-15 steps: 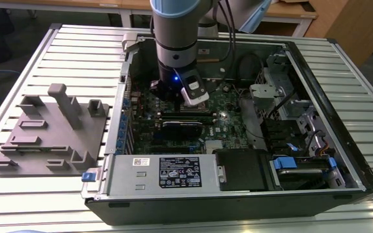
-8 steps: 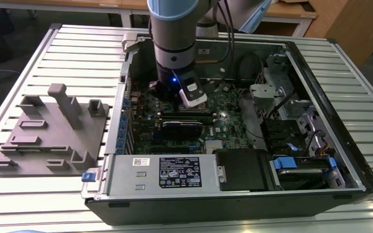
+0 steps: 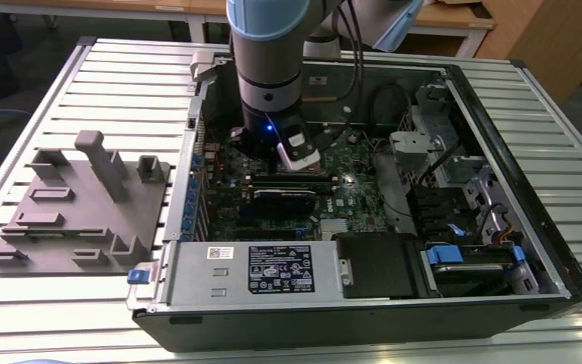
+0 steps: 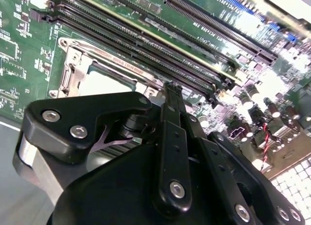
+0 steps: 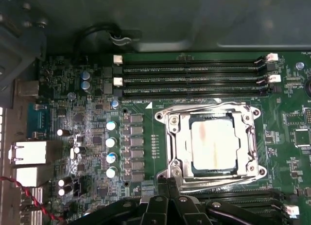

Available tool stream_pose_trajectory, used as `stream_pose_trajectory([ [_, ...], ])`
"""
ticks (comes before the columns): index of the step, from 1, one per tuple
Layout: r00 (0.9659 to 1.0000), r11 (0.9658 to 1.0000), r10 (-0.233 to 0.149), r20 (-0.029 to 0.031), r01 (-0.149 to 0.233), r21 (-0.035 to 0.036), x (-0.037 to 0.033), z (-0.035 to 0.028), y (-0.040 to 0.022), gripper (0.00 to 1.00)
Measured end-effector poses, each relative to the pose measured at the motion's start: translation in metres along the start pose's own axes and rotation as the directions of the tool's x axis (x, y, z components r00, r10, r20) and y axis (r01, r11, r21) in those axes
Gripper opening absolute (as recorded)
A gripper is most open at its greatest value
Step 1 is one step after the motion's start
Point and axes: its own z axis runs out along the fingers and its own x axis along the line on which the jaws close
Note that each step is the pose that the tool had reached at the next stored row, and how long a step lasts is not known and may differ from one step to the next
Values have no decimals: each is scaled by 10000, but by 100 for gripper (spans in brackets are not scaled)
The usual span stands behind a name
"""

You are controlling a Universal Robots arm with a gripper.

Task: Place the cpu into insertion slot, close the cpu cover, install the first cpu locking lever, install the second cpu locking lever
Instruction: 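Install the second cpu locking lever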

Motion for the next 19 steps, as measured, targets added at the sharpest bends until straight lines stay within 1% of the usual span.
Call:
stream_pose_trajectory([
  [3,10000,9999,8,-7,-8,-149,0,13,-10,10],
  [9,10000,9995,17,-15,-18,-315,2,52,-44,10],
  [13,10000,9988,26,-26,-27,-484,5,68,-61,10],
  [19,10000,9970,41,-40,-44,-770,8,90,-89,10],
])
